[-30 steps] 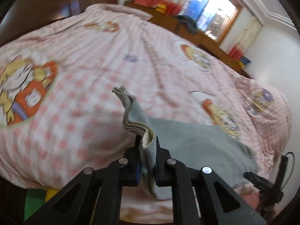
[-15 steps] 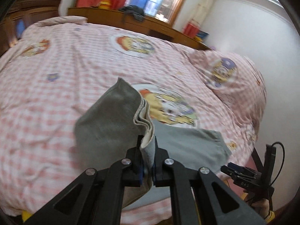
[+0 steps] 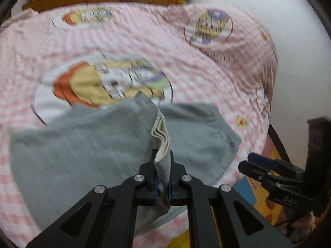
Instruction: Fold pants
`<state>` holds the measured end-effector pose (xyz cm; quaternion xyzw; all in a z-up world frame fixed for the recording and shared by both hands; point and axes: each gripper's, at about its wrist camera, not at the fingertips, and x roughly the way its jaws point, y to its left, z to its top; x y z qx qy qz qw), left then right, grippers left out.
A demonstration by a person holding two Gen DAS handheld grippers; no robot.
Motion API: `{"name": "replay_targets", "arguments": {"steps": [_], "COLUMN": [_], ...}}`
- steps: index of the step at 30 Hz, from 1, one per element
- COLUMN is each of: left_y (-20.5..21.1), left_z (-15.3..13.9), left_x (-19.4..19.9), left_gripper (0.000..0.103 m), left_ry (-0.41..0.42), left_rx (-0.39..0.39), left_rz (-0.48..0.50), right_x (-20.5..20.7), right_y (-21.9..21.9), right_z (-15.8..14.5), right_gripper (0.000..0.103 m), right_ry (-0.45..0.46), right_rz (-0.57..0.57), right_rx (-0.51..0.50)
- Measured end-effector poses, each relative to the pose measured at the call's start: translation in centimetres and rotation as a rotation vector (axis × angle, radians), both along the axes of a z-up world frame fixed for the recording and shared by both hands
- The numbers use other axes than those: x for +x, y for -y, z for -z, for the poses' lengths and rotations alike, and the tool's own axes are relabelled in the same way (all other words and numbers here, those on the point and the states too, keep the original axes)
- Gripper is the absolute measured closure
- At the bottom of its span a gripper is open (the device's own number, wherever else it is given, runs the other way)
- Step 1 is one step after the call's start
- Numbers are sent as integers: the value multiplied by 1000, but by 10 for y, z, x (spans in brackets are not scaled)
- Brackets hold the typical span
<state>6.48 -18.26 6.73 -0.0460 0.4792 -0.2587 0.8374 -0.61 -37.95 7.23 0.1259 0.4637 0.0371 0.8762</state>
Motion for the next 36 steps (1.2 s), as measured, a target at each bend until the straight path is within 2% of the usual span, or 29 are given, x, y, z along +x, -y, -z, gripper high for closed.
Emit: {"name": "replay_targets", "arguments": {"steps": [3,6,8,11,15,21,25,30,33,36], "left_y": [9,8,5,-2,-20,-65,-90,-119,-122,-122], "left_z": [23,33,28,14,0,-6,3,12,11,7], "left_x": [5,1,-4,-16,-26,-32,-31,-33,-36,-39], "left_gripper": [97,88,63,50,49,48,48,48,48,48], "left_ry": [-67,-98,-94,-40,29,29,24,-31,-18,-3], "left_rx": [8,7,3,23,84,69,116,40,51,57], "left_rz": [14,30,51,52,39,-54,-127,-186,-187,-193], "right_x": [7,14,18,25,34,52,70,86,93,98], "right_y": [-2,-7,-11,-17,-24,-42,-58,-73,-83,-91], "right_z": [6,13,16,17,14,11,22,38,43,45], "right_gripper": [48,47,47,48,48,48,48,48,59,76], "right_ry": [-17,-39,-49,-55,-48,-49,-79,-104,-110,-123], "right_rz": [-11,-27,-38,-51,-58,-99,-126,-180,-215,-235], "right_rx": [7,23,31,40,81,125,85,72,71,101]}}
